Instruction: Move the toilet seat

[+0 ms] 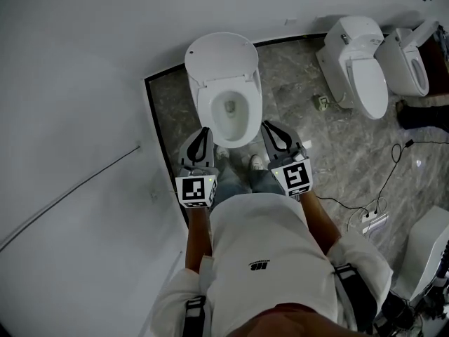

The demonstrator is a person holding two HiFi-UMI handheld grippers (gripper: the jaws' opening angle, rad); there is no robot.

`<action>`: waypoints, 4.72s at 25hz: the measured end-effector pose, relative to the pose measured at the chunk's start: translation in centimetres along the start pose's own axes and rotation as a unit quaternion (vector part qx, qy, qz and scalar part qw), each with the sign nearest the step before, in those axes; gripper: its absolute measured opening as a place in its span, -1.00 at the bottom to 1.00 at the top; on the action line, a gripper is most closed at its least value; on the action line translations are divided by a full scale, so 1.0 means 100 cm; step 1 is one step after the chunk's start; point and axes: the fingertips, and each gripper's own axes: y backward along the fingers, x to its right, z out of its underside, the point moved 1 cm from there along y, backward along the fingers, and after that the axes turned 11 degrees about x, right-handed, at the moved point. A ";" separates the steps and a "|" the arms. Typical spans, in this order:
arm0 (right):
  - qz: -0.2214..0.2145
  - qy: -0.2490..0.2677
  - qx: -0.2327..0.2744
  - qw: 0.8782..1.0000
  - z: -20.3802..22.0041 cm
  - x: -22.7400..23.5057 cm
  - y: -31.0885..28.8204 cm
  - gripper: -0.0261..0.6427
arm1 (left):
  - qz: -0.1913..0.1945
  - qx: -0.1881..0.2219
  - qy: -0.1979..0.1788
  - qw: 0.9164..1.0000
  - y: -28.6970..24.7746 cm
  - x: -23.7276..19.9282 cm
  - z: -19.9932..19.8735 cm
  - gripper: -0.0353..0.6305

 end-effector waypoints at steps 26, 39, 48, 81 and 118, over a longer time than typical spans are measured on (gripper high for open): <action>0.128 -0.034 -0.144 0.981 0.158 -0.012 -0.041 -0.81 | 0.132 -0.118 0.060 0.982 -0.041 -0.048 0.171 -0.79; 0.117 -0.032 -0.198 0.973 0.227 -0.017 -0.047 -0.81 | 0.146 -0.157 0.064 0.975 -0.044 -0.051 0.243 -0.79; 0.120 -0.050 -0.215 0.968 0.271 -0.024 -0.046 -0.81 | 0.141 -0.192 0.076 0.968 -0.038 -0.049 0.292 -0.79; 0.114 -0.098 -0.314 0.938 0.449 -0.023 -0.025 -0.81 | 0.061 -0.309 0.103 0.944 0.000 -0.058 0.470 -0.78; 0.189 -0.236 -0.389 0.870 0.590 -0.025 0.002 -0.26 | -0.006 -0.414 0.176 0.893 0.038 -0.058 0.600 -0.26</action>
